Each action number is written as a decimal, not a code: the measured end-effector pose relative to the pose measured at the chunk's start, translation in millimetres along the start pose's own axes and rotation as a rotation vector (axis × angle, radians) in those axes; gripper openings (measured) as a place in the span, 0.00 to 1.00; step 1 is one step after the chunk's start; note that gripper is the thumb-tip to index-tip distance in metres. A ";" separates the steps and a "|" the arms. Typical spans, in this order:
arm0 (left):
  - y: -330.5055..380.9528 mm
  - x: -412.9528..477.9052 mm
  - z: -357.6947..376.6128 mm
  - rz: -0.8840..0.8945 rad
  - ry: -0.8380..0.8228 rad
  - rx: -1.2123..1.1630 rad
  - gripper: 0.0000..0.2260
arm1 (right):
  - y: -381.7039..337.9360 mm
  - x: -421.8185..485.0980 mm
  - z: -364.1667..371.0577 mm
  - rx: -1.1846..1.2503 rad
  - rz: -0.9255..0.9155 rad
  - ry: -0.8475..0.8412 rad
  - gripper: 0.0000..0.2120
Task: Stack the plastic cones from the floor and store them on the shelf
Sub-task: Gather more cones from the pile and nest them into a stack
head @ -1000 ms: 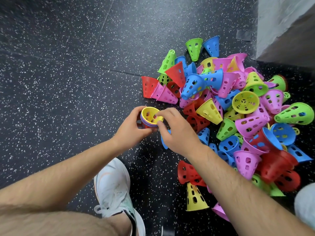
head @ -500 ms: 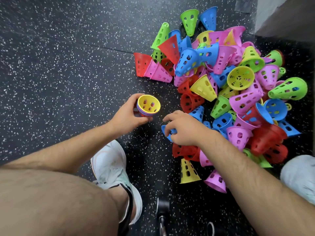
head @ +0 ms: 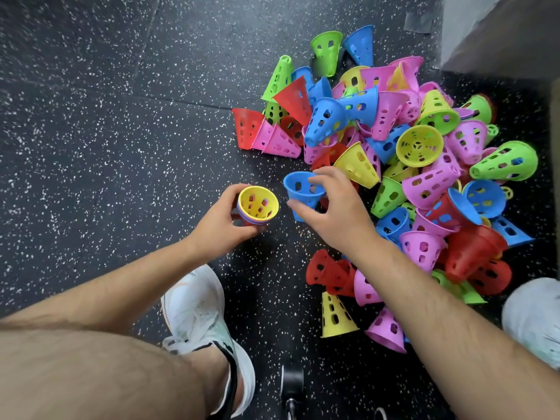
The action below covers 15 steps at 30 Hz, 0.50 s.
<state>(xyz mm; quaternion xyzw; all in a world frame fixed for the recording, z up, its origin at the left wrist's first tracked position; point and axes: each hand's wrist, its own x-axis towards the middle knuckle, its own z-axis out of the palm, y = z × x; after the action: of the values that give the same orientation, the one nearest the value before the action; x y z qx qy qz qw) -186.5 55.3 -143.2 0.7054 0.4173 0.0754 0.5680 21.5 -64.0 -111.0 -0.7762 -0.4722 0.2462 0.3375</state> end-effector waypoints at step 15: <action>26.7 14.7 3.5 0.059 0.031 -0.054 0.29 | -32.6 11.3 23.1 -0.045 -0.002 -0.191 0.39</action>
<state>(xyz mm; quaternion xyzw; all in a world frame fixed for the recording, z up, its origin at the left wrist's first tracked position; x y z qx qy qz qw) -161.6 62.4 -126.7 0.7005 0.4029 0.1140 0.5779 -8.3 -36.5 -102.1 -0.7562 -0.5082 0.3081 0.2738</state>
